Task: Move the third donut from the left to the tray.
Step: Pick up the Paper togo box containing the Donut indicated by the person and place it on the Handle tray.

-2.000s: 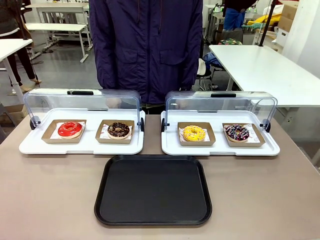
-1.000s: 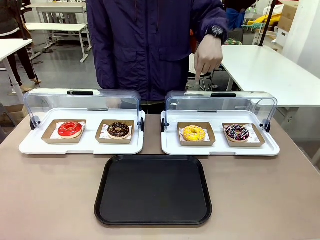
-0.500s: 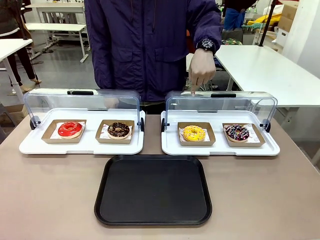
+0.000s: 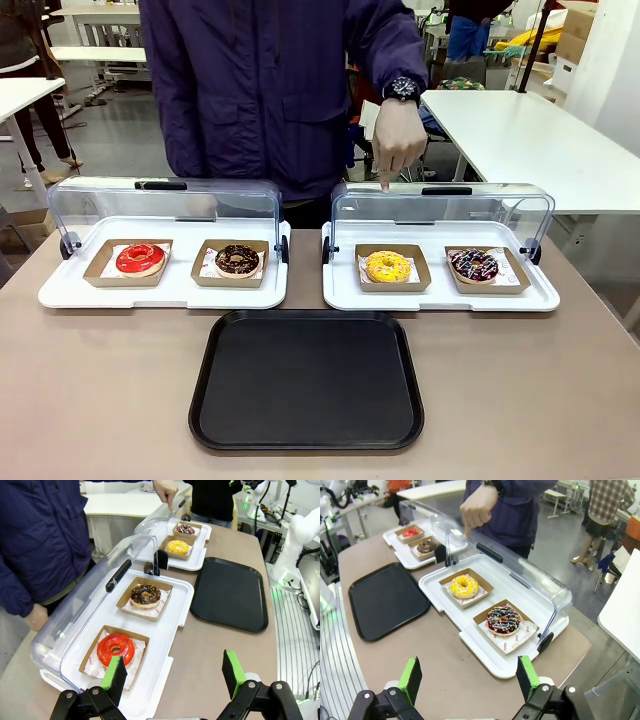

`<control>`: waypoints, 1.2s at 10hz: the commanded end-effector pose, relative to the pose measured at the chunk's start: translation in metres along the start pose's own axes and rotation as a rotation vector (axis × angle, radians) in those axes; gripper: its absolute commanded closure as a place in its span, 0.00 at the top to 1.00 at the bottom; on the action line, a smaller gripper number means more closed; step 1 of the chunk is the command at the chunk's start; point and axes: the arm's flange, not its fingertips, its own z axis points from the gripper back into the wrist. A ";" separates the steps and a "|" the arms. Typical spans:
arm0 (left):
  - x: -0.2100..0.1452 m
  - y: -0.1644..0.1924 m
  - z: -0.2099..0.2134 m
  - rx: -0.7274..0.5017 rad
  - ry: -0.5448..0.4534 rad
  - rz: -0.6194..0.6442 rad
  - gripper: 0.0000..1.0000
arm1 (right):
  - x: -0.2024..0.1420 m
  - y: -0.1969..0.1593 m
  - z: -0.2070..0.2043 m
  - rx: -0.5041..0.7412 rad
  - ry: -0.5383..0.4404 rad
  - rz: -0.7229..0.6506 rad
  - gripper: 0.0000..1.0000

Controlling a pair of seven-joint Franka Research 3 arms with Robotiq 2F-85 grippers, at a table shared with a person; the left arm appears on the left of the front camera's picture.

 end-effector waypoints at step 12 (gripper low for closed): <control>0.001 -0.002 0.001 -0.006 0.012 0.003 1.00 | 0.076 0.005 -0.043 0.008 0.151 0.102 1.00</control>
